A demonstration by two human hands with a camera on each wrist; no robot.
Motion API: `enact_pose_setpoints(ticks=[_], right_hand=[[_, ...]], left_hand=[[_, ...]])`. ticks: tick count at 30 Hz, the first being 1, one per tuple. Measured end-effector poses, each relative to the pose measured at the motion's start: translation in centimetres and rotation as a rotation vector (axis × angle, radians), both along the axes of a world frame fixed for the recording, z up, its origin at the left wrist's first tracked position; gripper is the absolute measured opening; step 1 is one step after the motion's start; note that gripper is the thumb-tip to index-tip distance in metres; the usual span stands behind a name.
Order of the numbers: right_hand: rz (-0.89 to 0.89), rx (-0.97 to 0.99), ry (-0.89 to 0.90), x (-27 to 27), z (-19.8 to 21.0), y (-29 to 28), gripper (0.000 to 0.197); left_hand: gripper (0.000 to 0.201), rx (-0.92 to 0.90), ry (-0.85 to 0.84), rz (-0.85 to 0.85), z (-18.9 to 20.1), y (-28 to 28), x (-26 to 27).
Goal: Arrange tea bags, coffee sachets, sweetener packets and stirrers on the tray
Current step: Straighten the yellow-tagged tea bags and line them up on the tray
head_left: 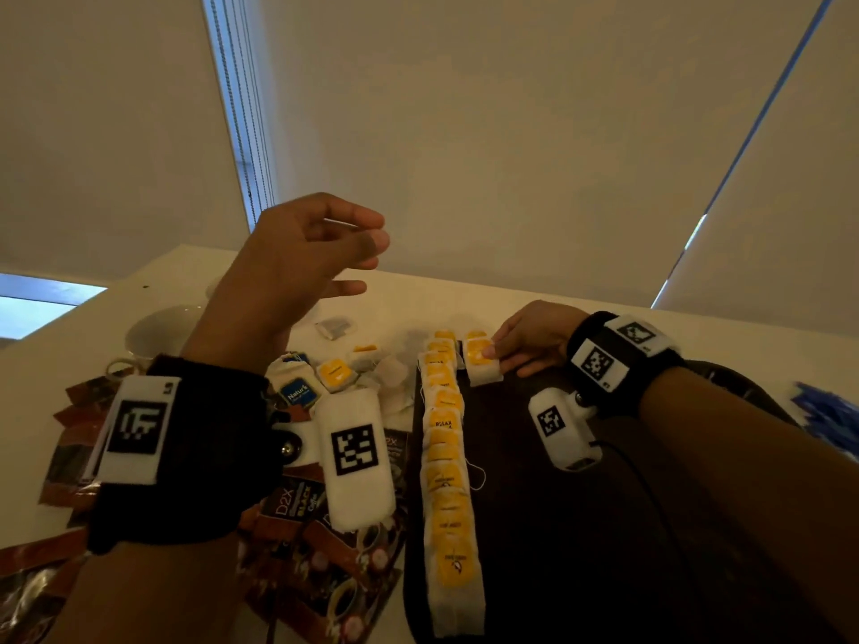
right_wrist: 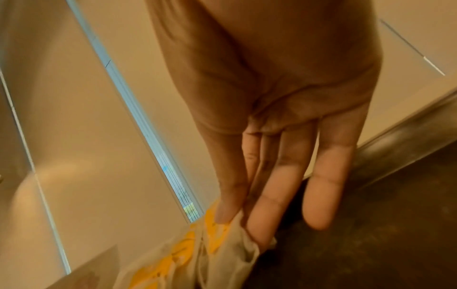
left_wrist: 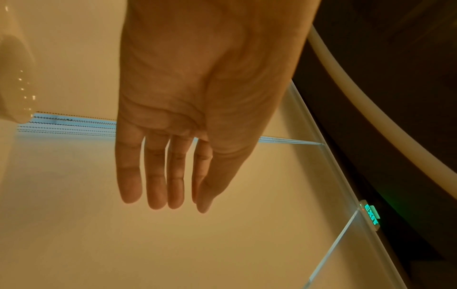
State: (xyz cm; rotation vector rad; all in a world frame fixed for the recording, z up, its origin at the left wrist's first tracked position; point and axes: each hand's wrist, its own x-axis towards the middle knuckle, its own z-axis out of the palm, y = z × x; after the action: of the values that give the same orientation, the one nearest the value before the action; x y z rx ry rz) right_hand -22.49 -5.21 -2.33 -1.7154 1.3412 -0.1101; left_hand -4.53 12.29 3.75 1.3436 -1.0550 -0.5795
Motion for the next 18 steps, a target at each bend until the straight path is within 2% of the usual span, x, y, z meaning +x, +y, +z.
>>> enact_pose_setpoints(ticks=[13, 16, 18], right_hand=[[0.012, -0.041, 0.187, 1.8, -1.0, -0.6, 0.023], [0.08, -0.186, 0.313, 1.8, 0.2, 0.0, 0.036], [0.159, -0.439, 0.36, 2.4, 1.5, 1.2, 0.041]], left_hand=[[0.015, -0.024, -0.004, 0.031, 0.2, 0.7, 1.4], [0.015, -0.034, -0.006, 0.04, 0.3, 1.0, 1.7], [0.015, -0.046, -0.003, 0.062, 0.5, 1.3, 2.2]])
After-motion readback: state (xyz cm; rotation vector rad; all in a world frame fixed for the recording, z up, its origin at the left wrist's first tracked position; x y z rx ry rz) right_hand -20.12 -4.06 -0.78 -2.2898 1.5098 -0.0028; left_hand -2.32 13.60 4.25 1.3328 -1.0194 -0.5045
